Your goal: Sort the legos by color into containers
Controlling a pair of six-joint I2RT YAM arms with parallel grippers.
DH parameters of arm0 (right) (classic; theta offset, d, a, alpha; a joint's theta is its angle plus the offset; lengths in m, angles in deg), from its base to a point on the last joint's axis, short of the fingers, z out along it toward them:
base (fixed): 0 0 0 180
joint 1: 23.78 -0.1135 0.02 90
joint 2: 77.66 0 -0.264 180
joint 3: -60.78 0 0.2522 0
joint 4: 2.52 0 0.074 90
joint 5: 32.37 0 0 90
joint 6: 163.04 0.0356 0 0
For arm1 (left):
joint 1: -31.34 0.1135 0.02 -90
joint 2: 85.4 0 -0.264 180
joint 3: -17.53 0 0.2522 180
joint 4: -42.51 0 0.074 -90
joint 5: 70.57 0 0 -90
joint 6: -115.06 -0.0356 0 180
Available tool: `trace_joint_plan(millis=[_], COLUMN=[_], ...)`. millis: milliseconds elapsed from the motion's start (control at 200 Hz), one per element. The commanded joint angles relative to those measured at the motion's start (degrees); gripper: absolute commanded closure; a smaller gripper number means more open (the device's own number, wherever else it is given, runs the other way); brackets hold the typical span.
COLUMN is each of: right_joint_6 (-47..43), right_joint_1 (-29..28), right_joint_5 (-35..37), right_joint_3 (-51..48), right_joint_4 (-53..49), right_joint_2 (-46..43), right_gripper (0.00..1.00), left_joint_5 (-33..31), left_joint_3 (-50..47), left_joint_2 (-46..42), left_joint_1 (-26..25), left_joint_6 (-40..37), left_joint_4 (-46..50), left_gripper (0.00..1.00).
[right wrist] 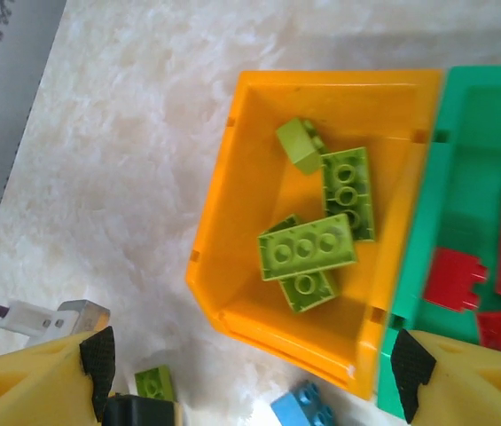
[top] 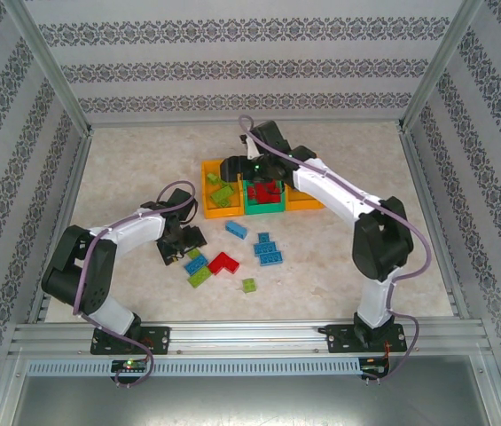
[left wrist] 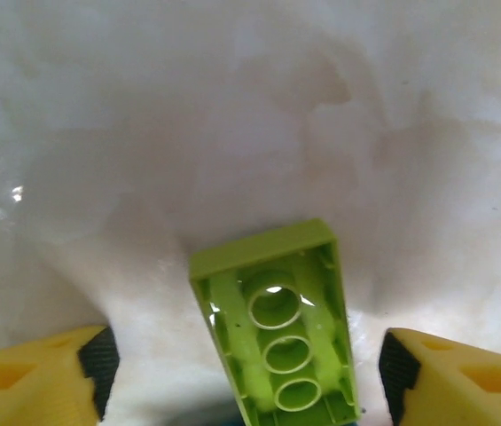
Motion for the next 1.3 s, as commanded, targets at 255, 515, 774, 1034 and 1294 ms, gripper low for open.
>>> trace_joint_plan(millis=[255, 515, 774, 1034, 1294], right_joint_6=[-1.8, -2.6, -3.2, -6.0, -6.2], right_joint_1=[8.8, 13.2, 15.9, 16.4, 9.8], right_joint_5=[3.8, 4.9, 6.3, 6.2, 7.8], right_joint_3=[-18.3, -27.5, -34.2, -38.8, -44.0], right_joint_4=[1.8, 1.3, 0.6, 0.5, 1.8], right_joint_2=[-13.4, -20.5, -26.0, -30.3, -31.7], right_gripper=[0.14, 0.13, 0.13, 0.12, 0.14], left_joint_5=[-0.1, -0.8, -1.7, -4.3, -6.3], left_joint_3=[1.2, 3.3, 4.5, 7.4, 22.4], left_joint_2=[5.1, 7.6, 7.8, 3.3, 2.5], left_joint_1=[-0.7, -0.7, -0.7, -0.8, -0.7], left_joint_6=[-0.1, -1.1, -2.2, -3.5, -9.4], left_joint_4=[-4.4, -5.3, -5.3, -2.2, 3.0], left_gripper=[0.35, 0.47, 0.6, 0.62, 0.62])
